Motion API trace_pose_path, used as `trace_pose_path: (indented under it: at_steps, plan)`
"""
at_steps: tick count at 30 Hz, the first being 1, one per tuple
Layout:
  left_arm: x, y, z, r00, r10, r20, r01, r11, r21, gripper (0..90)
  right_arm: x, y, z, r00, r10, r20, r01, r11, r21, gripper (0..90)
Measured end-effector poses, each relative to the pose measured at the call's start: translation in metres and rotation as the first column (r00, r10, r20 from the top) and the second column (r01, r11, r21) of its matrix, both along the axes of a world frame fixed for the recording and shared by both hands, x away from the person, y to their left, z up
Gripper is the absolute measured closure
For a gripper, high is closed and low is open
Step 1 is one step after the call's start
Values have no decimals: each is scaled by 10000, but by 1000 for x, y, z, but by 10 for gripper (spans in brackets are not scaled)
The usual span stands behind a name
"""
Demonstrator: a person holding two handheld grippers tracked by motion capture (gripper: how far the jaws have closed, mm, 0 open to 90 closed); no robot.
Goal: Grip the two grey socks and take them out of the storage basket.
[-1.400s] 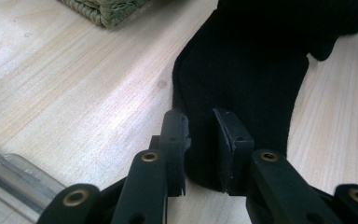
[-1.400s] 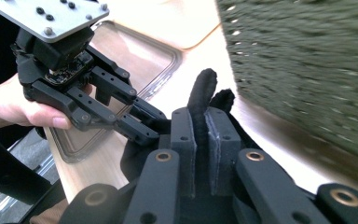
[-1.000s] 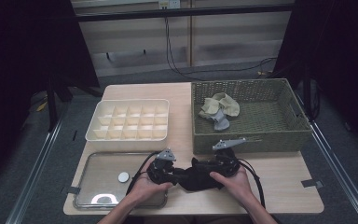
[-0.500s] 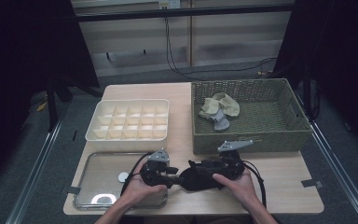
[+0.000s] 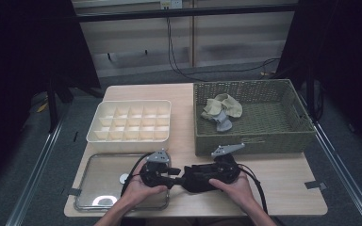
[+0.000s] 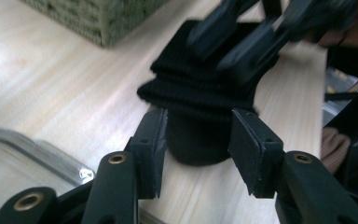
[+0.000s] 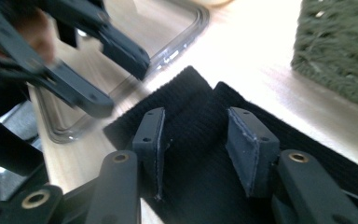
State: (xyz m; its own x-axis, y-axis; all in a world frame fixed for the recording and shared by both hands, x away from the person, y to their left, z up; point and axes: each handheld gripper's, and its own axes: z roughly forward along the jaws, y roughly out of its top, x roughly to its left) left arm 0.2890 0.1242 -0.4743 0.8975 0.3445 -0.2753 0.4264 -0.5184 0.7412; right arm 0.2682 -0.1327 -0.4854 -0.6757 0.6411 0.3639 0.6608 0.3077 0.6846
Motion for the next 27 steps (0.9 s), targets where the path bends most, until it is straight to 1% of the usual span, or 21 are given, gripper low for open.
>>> trace_pose_path:
  at_steps: [1, 2, 3, 4, 5, 6, 8, 9, 12, 13, 15, 16, 17, 19, 20, 21, 22, 23, 24, 25, 27]
  plan:
    - [-1, -1, 0, 9999, -103, 5, 103, 9999, 17, 565, 0, 2, -1, 10000, 62, -9, -62, 10000, -76, 577]
    - [-1, -2, -1, 9998, -217, -4, 217, 9997, 125, 572, 0, 5, -3, 10000, 87, 14, -87, 9992, -388, 580]
    - [-3, -5, -3, 9996, -282, -39, 282, 9996, 102, 576, -1, 7, -4, 9999, 111, 92, -104, 9975, -706, 585]
    - [-4, -7, -4, 9989, -456, -77, 458, 9987, 235, 582, -2, 9, -5, 9997, 179, 135, -165, 9947, -1013, 600]
    - [-5, -9, -6, 9981, -605, -102, 608, 9976, 319, 594, -2, 11, -6, 9997, 154, 169, -137, 9950, -991, 637]
    - [-6, -12, -8, 9982, -582, -111, 585, 9978, 305, 602, -3, 11, -6, 9998, 64, 169, -46, 9947, -1027, 688]
    - [-7, -16, -10, 9970, -760, -152, 767, 9958, 498, 608, -1, 10, -7, 9998, 64, 187, -44, 9939, -1099, 793]
    - [-8, -17, -12, 9969, -776, -132, 782, 9949, 638, 614, -1, 9, -7, 9999, -16, 114, 28, 9942, -1080, 814]
    - [-6, -17, -13, 9970, -754, -197, 766, 9944, 727, 647, 1, 5, -7, 10000, -88, -23, 86, 9969, -781, 833]
    - [-5, -17, -15, 9971, -732, -212, 744, 9950, 669, 658, 1, 4, -6, 9999, -92, -59, 88, 9979, -642, 835]
    - [-4, -17, -15, 9972, -700, -270, 719, 9942, 796, 661, 1, 2, -3, 9998, -71, -190, 69, 9999, -151, 835]
    - [-3, -18, -16, 9976, -647, -248, 665, 9944, 822, 665, 1, 1, -1, 9998, -18, -173, 19, 10000, 66, 836]
    - [-3, -19, -17, 9978, -620, -215, 634, 9955, 698, 669, 0, 1, 2, 9999, -19, -170, 24, 9996, 277, 836]
    - [-2, -20, -16, 9978, -647, -139, 657, 9935, 930, 670, -1, 2, 7, 9998, 28, -181, -17, 9980, 625, 835]
    - [-2, -21, -17, 9980, -620, -129, 629, 9945, 843, 671, -1, 2, 9, 9998, 62, -173, -48, 9967, 806, 836]
    - [-1, -21, -17, 9978, -657, -71, 661, 9935, 929, 671, -1, 4, 10, 9998, 95, -200, -76, 9955, 942, 836]
    - [-2, -22, -17, 9982, -595, -62, 598, 9942, 898, 671, -2, 6, 12, 9997, 193, -181, -173, 9944, 1040, 836]
    - [-1, -22, -17, 9975, -708, -18, 706, 9925, 993, 671, -2, 8, 12, 9995, 246, -182, -224, 9934, 1124, 835]
    - [-1, -23, -17, 9977, -675, 10, 671, 9935, 925, 671, -2, 10, 12, 9992, 338, -209, -311, 9924, 1193, 835]
    - [0, -23, -18, 9979, -652, -33, 653, 9944, 832, 671, -3, 13, 12, 9992, 338, -234, -307, 9924, 1191, 835]
    - [0, -23, -17, 9981, -616, -56, 619, 9939, 909, 670, -1, 16, 7, 9990, 300, -322, -267, 9948, 978, 834]
